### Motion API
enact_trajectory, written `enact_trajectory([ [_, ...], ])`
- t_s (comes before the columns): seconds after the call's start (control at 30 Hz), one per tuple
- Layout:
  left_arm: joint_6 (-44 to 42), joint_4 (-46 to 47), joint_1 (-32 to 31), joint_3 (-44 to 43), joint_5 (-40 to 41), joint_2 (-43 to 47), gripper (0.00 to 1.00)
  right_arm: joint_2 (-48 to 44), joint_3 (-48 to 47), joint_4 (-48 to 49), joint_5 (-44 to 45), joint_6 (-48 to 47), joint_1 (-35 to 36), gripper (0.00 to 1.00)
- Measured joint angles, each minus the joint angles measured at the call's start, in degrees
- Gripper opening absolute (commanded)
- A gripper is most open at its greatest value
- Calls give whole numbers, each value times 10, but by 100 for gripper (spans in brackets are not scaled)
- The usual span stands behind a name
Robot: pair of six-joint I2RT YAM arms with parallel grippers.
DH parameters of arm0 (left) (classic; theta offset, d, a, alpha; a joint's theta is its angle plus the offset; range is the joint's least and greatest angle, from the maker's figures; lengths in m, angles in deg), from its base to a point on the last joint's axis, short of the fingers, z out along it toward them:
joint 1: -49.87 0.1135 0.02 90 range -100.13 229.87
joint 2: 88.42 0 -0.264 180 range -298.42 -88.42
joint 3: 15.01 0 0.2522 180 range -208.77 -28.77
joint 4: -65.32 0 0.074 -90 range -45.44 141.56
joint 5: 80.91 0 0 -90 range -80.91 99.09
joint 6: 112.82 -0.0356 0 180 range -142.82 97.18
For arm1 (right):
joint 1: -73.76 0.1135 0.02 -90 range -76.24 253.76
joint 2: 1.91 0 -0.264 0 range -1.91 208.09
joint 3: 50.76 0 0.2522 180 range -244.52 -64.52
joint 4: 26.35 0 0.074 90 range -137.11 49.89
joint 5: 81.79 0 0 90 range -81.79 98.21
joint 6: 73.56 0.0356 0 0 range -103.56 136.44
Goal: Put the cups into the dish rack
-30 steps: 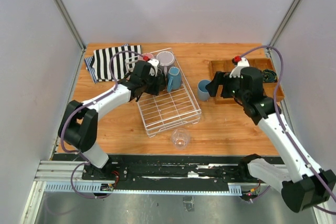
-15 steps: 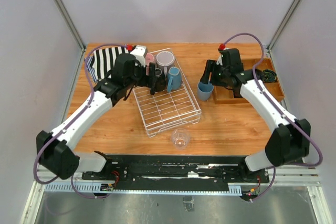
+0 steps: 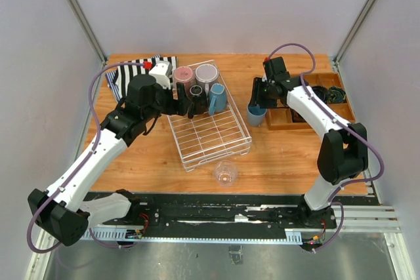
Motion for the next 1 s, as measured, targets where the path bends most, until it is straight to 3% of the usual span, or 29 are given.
enact_trajectory([
  [0.3, 11, -15, 0, 12, -1, 31, 80, 41, -20, -6, 2, 4, 31, 47],
  [0.5, 11, -28, 0, 17, 0, 47, 80, 69, -28, -8, 16, 5, 39, 27],
  [0.67, 11, -37, 0, 19, 1, 53, 80, 87, -36, -16, 33, 2, 45, 19],
  [0.8, 13, -42, 0, 19, 0, 53, 81, 97, -46, -19, 43, -6, 46, 2],
  [1.0, 27, -49, 0, 13, -27, 49, 84, 80, -44, -24, 67, -29, 46, 1],
])
